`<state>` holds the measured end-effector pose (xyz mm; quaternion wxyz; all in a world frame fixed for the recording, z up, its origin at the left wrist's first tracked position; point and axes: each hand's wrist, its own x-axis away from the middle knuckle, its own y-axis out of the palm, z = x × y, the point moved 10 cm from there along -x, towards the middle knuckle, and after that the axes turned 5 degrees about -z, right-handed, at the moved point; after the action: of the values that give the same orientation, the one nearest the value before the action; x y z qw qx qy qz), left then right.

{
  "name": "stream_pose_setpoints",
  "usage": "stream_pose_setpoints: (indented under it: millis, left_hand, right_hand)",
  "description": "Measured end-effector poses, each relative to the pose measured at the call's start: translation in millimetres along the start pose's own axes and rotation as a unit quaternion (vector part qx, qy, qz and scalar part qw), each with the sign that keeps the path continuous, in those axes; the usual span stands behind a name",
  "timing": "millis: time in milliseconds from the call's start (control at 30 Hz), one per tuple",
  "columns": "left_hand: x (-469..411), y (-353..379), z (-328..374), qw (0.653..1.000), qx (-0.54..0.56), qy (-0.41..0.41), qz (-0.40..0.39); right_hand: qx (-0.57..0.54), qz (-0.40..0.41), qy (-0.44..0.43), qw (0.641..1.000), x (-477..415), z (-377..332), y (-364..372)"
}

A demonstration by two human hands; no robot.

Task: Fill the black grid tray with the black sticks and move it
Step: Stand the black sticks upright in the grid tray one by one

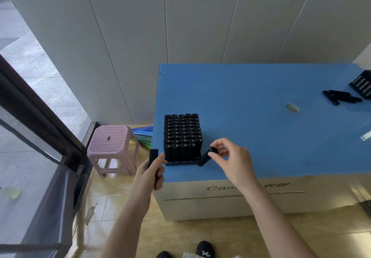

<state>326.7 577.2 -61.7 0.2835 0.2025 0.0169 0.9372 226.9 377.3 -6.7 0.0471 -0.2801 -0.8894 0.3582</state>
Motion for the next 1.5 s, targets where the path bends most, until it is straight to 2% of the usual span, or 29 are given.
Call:
stream_pose_setpoints:
  millis: [133, 433, 567, 767, 867, 933, 1000, 1067, 1100, 1167, 1267, 1333, 1367, 1433, 1500]
  left_hand:
    - [0.0, 3.3, -1.9, 1.000, 0.013, -0.012, -0.012]
    - [1.8, 4.5, -1.1, 0.999, 0.007, -0.011, -0.030]
    - [2.8, 7.7, 1.1, 0.999, 0.008, -0.009, -0.039]
    - [4.5, 7.0, 8.1, 0.999, 0.005, 0.021, -0.046]
    - [5.0, 7.9, 13.9, 0.998, 0.005, 0.044, -0.048]
    - [6.0, 11.3, 17.9, 0.996, -0.006, 0.063, -0.059]
    - [6.4, 14.7, 21.4, 0.993, -0.021, 0.084, -0.075]
    - [6.0, 13.0, 23.2, 0.992, -0.038, 0.101, -0.067]
    - [5.4, 10.6, 23.2, 0.992, -0.045, 0.106, -0.057]
    - [4.5, 6.0, 23.1, 0.992, -0.047, 0.111, -0.039]
    - [4.9, -4.2, 27.3, 0.989, -0.087, 0.122, -0.013]
    - [4.5, -21.2, 31.6, 0.968, -0.202, 0.144, 0.036]
    - [4.9, -29.1, 34.7, 0.942, -0.291, 0.154, 0.061]
    - [7.1, -33.3, 38.6, 0.858, -0.484, 0.151, 0.076]
    - [6.5, -32.9, 33.3, 0.783, -0.608, 0.118, 0.056]
  right_hand:
    - [0.034, 0.014, -0.038, 0.999, -10.1, -9.0, 2.1]
    - [0.101, -0.009, -0.131, 0.986, -21.2, -29.7, 18.4]
    - [0.127, -0.019, -0.124, 0.984, -22.8, -29.1, 24.2]
    - [0.135, 0.010, -0.103, 0.985, -12.6, -29.9, 21.2]
    - [0.007, -0.021, -0.068, 0.997, 1.5, -34.4, 30.9]
    - [-0.111, -0.088, 0.001, 0.990, 10.6, -32.6, 49.3]
    - [-0.209, -0.178, 0.078, 0.959, 22.9, -33.1, 76.2]
    - [-0.301, -0.227, 0.127, 0.918, 34.9, -37.7, 96.8]
    - [-0.339, -0.231, 0.141, 0.901, 38.4, -39.9, 102.4]
    - [-0.371, -0.210, 0.163, 0.890, 40.8, -37.9, 105.3]
    - [-0.364, -0.130, 0.175, 0.905, 35.1, -24.9, 92.7]
    - [-0.336, -0.078, 0.139, 0.928, 26.2, -23.0, 76.4]
    - [-0.295, -0.062, 0.106, 0.948, 21.1, -25.9, 67.9]
    - [-0.150, -0.041, 0.018, 0.988, 10.9, -38.1, 55.3]
    - [-0.025, -0.035, -0.047, 0.998, 4.7, -51.6, 53.4]
